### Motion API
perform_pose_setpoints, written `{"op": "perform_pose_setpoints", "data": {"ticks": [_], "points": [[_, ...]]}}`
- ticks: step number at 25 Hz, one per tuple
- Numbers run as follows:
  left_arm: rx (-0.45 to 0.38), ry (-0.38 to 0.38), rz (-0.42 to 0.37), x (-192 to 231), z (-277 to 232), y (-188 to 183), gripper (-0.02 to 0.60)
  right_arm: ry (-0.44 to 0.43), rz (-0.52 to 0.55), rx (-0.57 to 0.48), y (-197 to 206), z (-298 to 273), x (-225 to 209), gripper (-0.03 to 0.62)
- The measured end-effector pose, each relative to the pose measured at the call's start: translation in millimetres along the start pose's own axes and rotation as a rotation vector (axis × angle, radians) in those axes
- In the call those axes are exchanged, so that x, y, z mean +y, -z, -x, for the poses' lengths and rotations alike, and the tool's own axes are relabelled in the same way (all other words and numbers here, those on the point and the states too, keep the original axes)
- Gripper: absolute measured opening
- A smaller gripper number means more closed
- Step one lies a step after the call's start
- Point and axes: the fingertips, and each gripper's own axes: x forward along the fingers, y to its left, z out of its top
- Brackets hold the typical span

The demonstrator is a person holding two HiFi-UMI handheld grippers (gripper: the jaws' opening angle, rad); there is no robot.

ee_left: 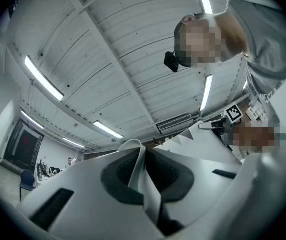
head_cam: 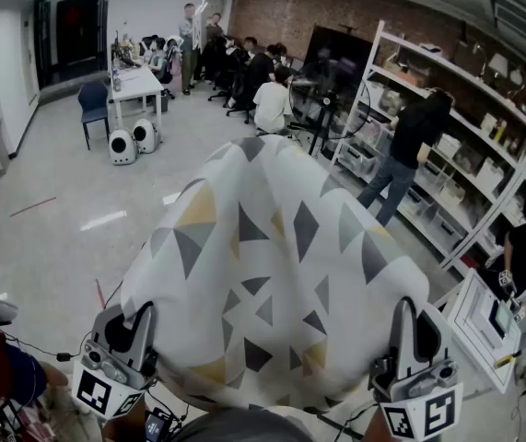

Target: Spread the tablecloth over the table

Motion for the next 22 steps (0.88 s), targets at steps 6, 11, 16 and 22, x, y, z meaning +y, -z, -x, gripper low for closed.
{"op": "perform_pose_setpoints", "data": {"ticks": [6,11,16,22], "points": [[-0.01,0.007,0.015,10.4,3.8,9.1,0.005,0.003,0.007,0.003,5.2,-5.9,12.5,0.014],[0.003,0.014,0.027,11.8,-7.9,16.7,0.005,0.019,-0.012,0.013,10.7,-12.3,0.3,0.015],[0.029,0.002,0.017,10.3,-20.8,36.3,0.006,0.018,-0.064,0.002,33.7,-21.0,-17.9,0.018],[0.067,-0.02,-0.012,-4.2,-52.1,48.8,0.005,-0.008,-0.112,-0.006,56.0,-34.9,-57.6,0.02]]}}
